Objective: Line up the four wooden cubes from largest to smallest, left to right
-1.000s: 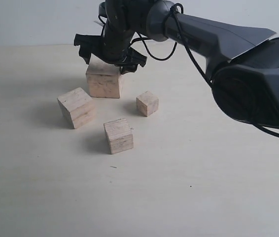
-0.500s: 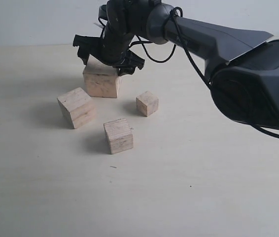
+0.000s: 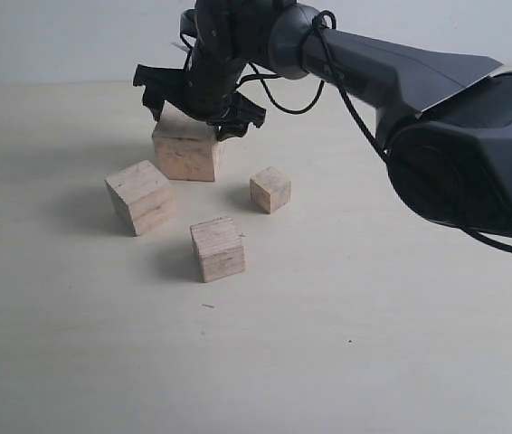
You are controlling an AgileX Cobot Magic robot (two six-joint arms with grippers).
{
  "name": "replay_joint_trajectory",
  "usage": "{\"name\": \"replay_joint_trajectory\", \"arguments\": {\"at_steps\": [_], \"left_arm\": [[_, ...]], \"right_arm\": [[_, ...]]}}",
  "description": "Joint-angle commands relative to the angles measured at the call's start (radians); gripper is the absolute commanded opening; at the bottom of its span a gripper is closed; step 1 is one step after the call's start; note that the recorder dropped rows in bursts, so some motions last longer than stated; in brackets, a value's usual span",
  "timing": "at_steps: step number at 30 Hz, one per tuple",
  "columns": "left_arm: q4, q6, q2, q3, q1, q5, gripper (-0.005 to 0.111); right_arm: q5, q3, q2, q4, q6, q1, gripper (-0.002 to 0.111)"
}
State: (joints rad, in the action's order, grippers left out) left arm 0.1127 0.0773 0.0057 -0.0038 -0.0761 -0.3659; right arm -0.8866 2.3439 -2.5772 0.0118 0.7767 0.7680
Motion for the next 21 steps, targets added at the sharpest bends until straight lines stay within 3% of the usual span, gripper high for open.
{"name": "replay_joint_trajectory", "arguments": {"at_steps": [1,7,21], "left_arm": [[-0.001,-0.004,-0.006,0.004,0.006,0.011,0.000],[-0.001,-0.004,-0.006,0.004,0.006,0.011,0.000],[-0.001,-0.004,-0.006,0.004,0.006,0.011,0.000]], "right_arm": [[-0.097,-0.002,0.015,-0.012,-0.061,-0.003,0.021],[-0.177,-0.002,0.066,-0.012,-0.107,-0.003,0.002],[-0.287,-0.002,0.100,-0.012,-0.210,-0.003,0.005]]}}
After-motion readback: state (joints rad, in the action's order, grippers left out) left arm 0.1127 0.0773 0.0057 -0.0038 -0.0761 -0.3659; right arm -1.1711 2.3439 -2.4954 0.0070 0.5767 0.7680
